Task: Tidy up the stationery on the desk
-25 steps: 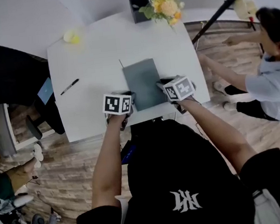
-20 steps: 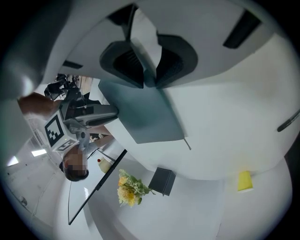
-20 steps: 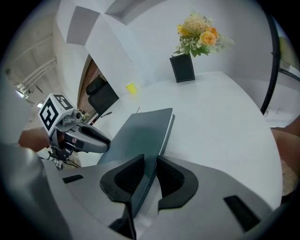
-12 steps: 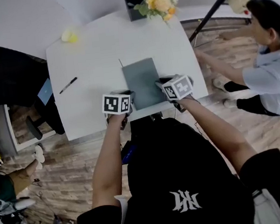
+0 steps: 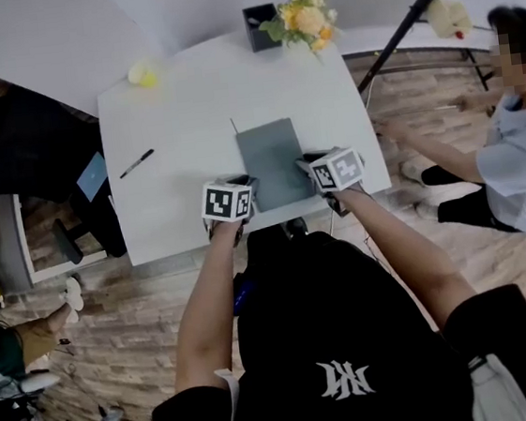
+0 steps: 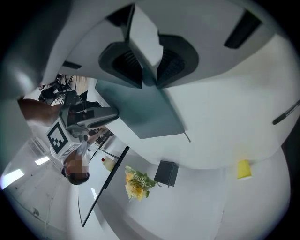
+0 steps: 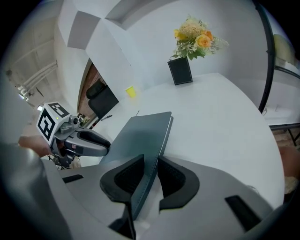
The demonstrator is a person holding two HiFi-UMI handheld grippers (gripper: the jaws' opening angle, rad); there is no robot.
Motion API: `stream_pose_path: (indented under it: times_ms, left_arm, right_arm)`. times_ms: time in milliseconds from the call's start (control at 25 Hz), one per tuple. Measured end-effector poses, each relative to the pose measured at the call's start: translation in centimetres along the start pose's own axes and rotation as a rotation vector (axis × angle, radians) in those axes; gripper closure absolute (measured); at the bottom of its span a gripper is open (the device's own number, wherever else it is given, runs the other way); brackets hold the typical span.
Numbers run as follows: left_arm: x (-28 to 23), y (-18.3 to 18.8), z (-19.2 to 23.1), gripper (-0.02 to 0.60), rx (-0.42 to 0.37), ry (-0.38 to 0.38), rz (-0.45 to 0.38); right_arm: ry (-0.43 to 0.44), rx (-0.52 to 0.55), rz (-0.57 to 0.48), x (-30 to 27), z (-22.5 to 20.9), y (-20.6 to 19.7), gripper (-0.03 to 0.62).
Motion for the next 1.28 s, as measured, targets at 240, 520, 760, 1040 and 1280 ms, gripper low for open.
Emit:
stream_pose_path:
  times_ms: [240, 520, 760, 1040, 1280]
  left_arm:
    - [2.2, 1.5, -0.8, 0.483, -0.042, -0.032, -0.084]
    - [7.9, 4.6, -2.5, 0.503, -0.128, -0.035, -0.271]
    - [13.4, 7.0, -4.3, 0.540, -0.183, -0.012, -0.461]
    - [20.9, 8.2, -5.2, 0.577, -0.220, 0.050, -0.682]
    - [26.5, 6.5, -2.9, 0.578, -0.201, 0.096, -0.818]
  right_arm:
    - [0.014, 0.096, -0.069, 1.8, 1.1, 1.4, 0.490]
    - [0.092, 0.290, -0.336, 7.6, 6.0, 6.4, 0.491]
    - [0.183, 0.440, -0.519, 11.9, 11.4, 11.3, 0.518]
    - [0.343, 0.559, -0.662, 14.8, 17.6, 14.9, 0.537]
    - [0.432, 0.630, -0.663, 13.7, 22.4, 16.4, 0.543]
Point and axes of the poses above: the fingertips, and each gripper's own axes: x backward along the fingers, z to its left, y out of its top, the point moved 3 cm from there along x, backward along the fingers, and after that the axes turned 4 degrees about -y, right-handed, at the moved point
